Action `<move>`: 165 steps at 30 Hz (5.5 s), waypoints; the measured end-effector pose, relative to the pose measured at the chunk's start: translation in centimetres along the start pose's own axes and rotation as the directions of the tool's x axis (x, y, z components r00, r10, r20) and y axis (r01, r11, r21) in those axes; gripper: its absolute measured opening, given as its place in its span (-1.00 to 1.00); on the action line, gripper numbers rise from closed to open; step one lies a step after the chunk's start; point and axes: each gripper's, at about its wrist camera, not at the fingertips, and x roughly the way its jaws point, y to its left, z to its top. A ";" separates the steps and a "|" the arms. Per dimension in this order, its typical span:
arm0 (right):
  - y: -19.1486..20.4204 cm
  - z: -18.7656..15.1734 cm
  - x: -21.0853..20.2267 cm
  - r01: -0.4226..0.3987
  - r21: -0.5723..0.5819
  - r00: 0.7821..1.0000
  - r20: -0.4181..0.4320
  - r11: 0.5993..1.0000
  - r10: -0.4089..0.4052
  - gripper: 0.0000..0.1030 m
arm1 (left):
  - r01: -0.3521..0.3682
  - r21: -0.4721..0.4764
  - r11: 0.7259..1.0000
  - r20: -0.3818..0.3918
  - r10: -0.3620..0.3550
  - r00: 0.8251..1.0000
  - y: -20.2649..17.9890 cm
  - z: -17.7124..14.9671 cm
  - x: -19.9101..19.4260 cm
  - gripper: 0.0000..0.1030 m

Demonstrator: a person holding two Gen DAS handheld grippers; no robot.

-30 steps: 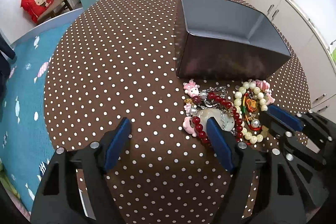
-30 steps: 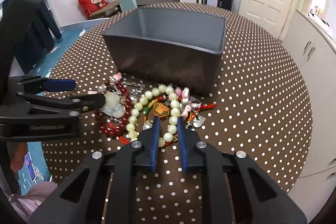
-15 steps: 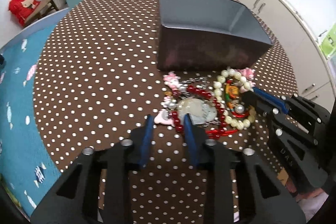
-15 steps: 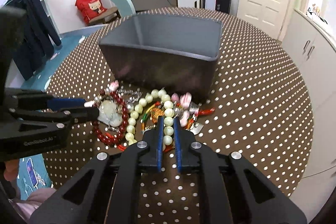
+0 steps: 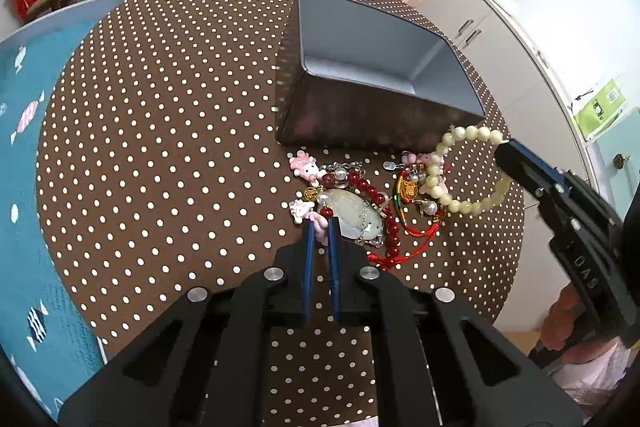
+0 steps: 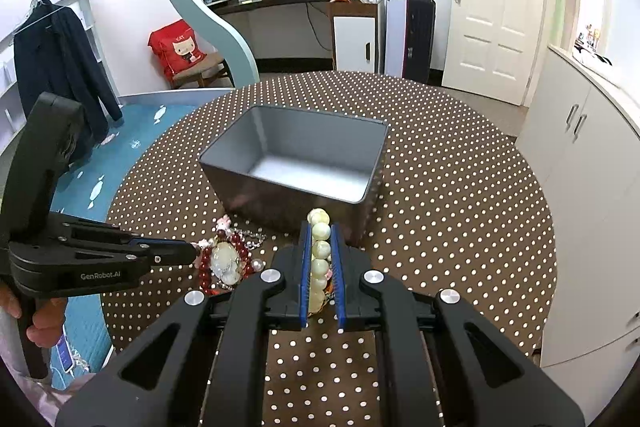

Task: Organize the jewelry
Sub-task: 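Grasp the cream bead bracelet with the right tool while the left tool grasps the red bead bracelet, then lift both bracelets into the grey box and open both tools, then withdraw both tools from the box back toward the remaining jewelry, then grasp the pink pig charm with the left tool while the right tool grasps the jade pendant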

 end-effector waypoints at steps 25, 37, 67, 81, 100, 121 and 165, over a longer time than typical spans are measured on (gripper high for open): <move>-0.1 -1.2 0.4 -0.013 0.009 0.999 -0.032 1.000 0.013 -0.83 | -0.075 0.024 0.997 -0.061 0.076 0.995 -4.5 4.0 4.5 -0.85; -0.4 -0.8 0.3 -0.005 0.012 1.000 -0.022 1.000 0.005 -0.83 | 0.025 0.010 1.000 0.024 -0.025 0.999 -3.9 5.5 2.0 -0.85; 1.6 7.0 -2.2 0.029 -0.112 0.982 0.189 0.993 -0.007 -0.83 | 0.127 0.131 0.983 0.264 -0.158 0.951 -5.0 13.5 -7.7 -0.85; 1.0 6.2 5.7 -0.036 -0.049 0.999 -0.011 0.998 0.035 -0.83 | 0.146 0.085 0.986 0.102 -0.154 0.983 -3.4 15.3 0.5 -0.85; -1.2 5.7 2.1 0.112 0.005 0.992 0.058 0.994 -0.112 0.34 | 0.038 0.116 0.993 0.121 -0.052 0.991 -3.9 14.0 0.4 -0.42; -1.1 1.9 -0.9 0.166 0.029 0.985 0.047 0.986 -0.168 0.86 | -0.035 0.153 0.988 0.171 0.009 0.985 -3.7 7.8 -2.6 0.74; 6.8 0.9 5.4 -0.098 -0.132 0.991 -0.104 0.986 0.084 0.33 | 0.016 0.101 0.995 0.328 -0.049 0.944 2.4 2.6 -0.4 -0.57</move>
